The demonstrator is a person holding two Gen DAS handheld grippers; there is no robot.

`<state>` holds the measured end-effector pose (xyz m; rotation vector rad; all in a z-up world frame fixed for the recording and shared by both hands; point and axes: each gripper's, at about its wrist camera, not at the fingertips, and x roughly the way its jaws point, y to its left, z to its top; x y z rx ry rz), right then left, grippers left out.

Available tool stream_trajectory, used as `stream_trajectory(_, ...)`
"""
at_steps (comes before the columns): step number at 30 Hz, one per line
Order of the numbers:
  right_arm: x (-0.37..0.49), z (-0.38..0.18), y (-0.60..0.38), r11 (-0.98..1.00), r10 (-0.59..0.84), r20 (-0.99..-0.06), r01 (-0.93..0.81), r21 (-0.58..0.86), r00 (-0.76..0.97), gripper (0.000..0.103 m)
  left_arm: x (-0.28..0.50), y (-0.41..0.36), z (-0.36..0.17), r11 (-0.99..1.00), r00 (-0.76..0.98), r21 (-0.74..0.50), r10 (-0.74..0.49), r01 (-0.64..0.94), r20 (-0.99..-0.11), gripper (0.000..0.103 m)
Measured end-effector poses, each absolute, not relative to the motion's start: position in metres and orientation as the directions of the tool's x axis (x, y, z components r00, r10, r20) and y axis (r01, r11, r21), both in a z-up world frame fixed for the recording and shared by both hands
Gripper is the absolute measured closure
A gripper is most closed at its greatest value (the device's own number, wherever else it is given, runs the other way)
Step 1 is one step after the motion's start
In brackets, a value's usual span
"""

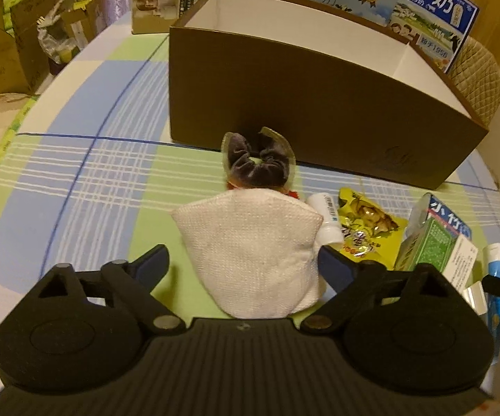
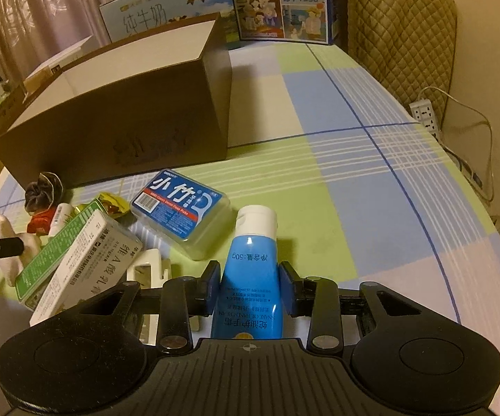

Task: Organize objects
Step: 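Carry the pouch and tube into the box and open both grippers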

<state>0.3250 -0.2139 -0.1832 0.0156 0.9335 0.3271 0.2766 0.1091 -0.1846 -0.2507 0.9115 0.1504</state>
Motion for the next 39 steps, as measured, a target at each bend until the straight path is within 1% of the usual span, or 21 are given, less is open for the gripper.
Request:
stream_trajectory(1,0.324,-0.182,-0.214,0.950,0.284,-0.784,-0.270,0.155,0.551,0.070,0.277,0.109,-0.185,0.961,0.607,-0.155,0.016,-0.227,-0.794,0.022)
stream_trajectory(2,0.324,-0.181,-0.214,0.950,0.287,-0.782,-0.270,0.157,0.553,0.070,0.277,0.108,-0.186,0.964,0.609,-0.159,0.003,-0.212,-0.793,0.032)
stream_trajectory(3,0.324,-0.180,-0.214,0.950,0.288,-0.780,-0.269,0.160,0.555,0.070,0.277,0.106,-0.186,0.967,0.608,-0.160,-0.007,-0.198,-0.794,0.034)
stream_trajectory(5,0.323,-0.177,-0.215,0.949,0.293,-0.774,-0.267,0.166,0.562,0.070,0.277,0.102,-0.185,0.974,0.611,-0.140,-0.002,-0.178,-0.792,0.045)
stream_trajectory(6,0.322,-0.174,-0.216,0.949,0.296,-0.769,-0.267,0.169,0.566,0.070,0.277,0.101,-0.184,0.977,0.613,-0.133,-0.003,-0.166,-0.790,0.048)
stream_trajectory(7,0.321,-0.172,-0.216,0.948,0.299,-0.765,-0.267,0.171,0.571,0.070,0.276,0.099,-0.182,0.980,0.614,-0.121,0.000,-0.156,-0.789,0.054)
stream_trajectory(8,0.320,-0.169,-0.216,0.947,0.304,-0.759,-0.268,0.176,0.576,0.070,0.276,0.098,-0.180,0.982,0.615,-0.112,0.004,-0.150,-0.789,0.057)
stream_trajectory(11,0.317,-0.159,-0.214,0.942,0.323,-0.737,-0.277,0.190,0.593,0.070,0.274,0.097,-0.171,0.984,0.625,-0.084,0.032,-0.155,-0.780,0.058)
stream_trajectory(15,0.314,-0.142,-0.207,0.931,0.358,-0.700,-0.297,0.214,0.617,0.070,0.268,0.102,-0.153,0.980,0.661,-0.082,0.060,-0.182,-0.748,0.058)
stream_trajectory(19,0.314,-0.119,-0.194,0.909,0.413,-0.658,-0.329,0.256,0.630,0.070,0.262,0.110,-0.127,0.970,0.692,-0.128,0.052,-0.206,-0.720,0.058)
stream_trajectory(23,0.317,-0.096,-0.173,0.880,0.474,-0.603,-0.374,0.294,0.642,0.070,0.267,0.108,-0.095,0.966,0.741,-0.167,0.033,-0.195,-0.671,0.058)
stream_trajectory(31,0.357,-0.053,-0.133,0.844,0.537,-0.482,-0.429,0.323,0.692,0.070,0.310,0.096,-0.043,0.968,0.832,-0.204,0.006,-0.143,-0.555,0.058)
stream_trajectory(35,0.387,-0.040,-0.117,0.834,0.549,-0.426,-0.436,0.338,0.720,0.070,0.340,0.090,-0.034,0.972,0.847,-0.189,0.017,-0.138,-0.531,0.058)
stream_trajectory(39,0.421,-0.042,-0.105,0.847,0.526,-0.384,-0.432,0.309,0.759,0.070,0.369,0.091,-0.038,0.974,0.849,-0.173,0.032,-0.145,-0.528,0.058)
